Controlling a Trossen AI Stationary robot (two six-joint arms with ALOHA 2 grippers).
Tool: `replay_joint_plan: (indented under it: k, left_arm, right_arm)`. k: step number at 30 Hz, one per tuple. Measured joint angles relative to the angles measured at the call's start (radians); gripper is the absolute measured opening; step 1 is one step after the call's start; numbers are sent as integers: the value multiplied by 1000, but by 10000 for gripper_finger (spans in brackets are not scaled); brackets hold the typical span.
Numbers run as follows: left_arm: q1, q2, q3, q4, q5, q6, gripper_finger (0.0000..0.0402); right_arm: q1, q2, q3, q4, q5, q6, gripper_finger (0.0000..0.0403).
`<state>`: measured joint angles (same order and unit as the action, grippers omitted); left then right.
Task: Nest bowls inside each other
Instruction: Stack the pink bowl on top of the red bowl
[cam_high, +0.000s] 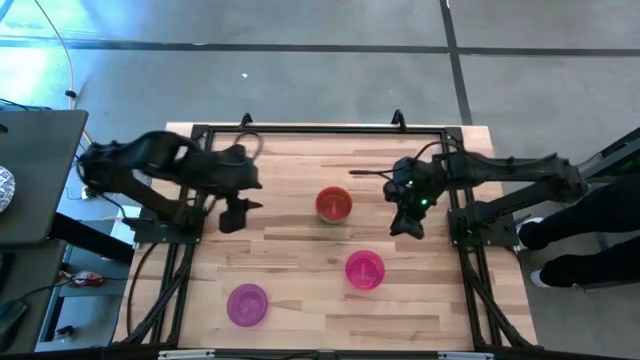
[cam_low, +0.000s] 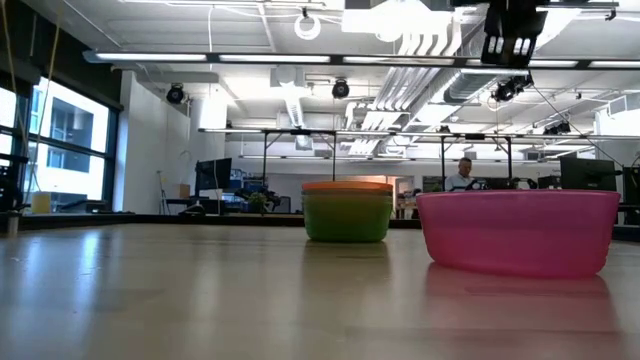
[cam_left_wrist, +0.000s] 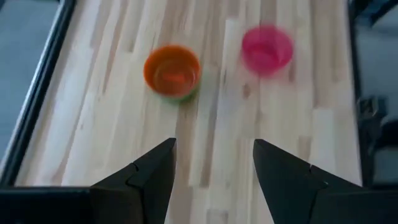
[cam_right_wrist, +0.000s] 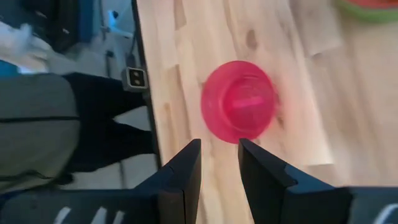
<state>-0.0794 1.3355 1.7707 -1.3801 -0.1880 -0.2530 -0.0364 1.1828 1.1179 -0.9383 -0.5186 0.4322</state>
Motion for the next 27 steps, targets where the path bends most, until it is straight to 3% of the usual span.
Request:
replay_joint_plan:
  k: [8,16,20,27]
  left_arm:
    - [-108,-206,-295,189,-78,-109,201]
    - [-164,-286,-561,398,-96,-160,201]
    - [-171,-291,-638,505,-90,-163,201]
    - [-171,-298,-682,546,-88,-180,201]
  right_arm:
    - [17,2,-154,250,-52,183,99]
    - [76,2,-218,292,155,234,99]
    - [109,14,-227,295,224,252,99]
    - [183,96,-226,336,228,278,99]
